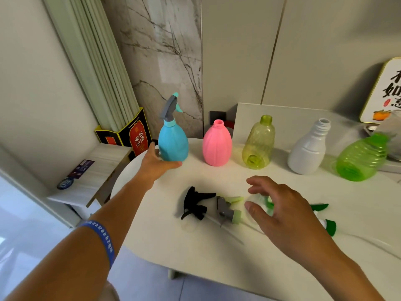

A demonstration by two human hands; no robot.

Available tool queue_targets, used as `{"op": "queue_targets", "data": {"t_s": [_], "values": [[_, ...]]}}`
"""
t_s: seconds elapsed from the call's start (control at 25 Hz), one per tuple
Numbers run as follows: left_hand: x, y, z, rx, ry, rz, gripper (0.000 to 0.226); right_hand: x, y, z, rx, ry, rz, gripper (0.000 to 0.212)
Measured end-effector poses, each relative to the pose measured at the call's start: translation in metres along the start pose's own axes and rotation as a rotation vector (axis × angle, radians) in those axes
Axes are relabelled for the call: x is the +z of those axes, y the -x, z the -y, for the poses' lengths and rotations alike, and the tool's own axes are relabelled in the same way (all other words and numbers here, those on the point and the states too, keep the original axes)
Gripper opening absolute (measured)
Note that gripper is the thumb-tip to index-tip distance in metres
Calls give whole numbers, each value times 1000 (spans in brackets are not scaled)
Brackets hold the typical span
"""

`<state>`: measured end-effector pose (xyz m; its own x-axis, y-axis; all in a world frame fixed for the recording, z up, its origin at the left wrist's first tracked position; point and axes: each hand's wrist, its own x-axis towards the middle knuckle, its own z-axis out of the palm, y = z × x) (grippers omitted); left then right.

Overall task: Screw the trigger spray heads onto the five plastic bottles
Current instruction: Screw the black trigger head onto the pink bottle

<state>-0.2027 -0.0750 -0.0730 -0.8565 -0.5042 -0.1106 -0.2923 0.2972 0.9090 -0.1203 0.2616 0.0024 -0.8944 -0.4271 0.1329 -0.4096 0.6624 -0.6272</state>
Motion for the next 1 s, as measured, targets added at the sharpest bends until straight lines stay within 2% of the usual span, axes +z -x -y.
{"op": "queue_targets", "data": {"t_s": [0.12, 0.28, 0.44, 0.6, 0.72, 0.76, 0.88, 1.0], "values": [[-18, 29, 7, -97, -142, 33, 108, 16, -5, 7, -52, 63, -16, 34], [-32, 70, 9, -59, -401, 89, 81, 68, -13, 29, -251, 296, 89, 39], [-30, 100, -3, 106, -460, -29, 58, 116, -19, 43, -290, 708, 106, 41], [-26, 109, -16, 239, -466, -104, 46, 120, -24, 40, -262, 704, 78, 39], [-13, 110, -25, 286, -427, -88, 44, 107, -30, 36, -182, 508, 123, 40], [-8, 110, -28, 297, -413, -78, 44, 97, -30, 38, -153, 340, 113, 38], [13, 106, -40, 325, -325, -75, 42, 45, -28, 38, 13, -450, -33, 31], [38, 99, -53, 361, -212, -75, 44, -15, -24, 22, 131, -896, -277, 36]]}}
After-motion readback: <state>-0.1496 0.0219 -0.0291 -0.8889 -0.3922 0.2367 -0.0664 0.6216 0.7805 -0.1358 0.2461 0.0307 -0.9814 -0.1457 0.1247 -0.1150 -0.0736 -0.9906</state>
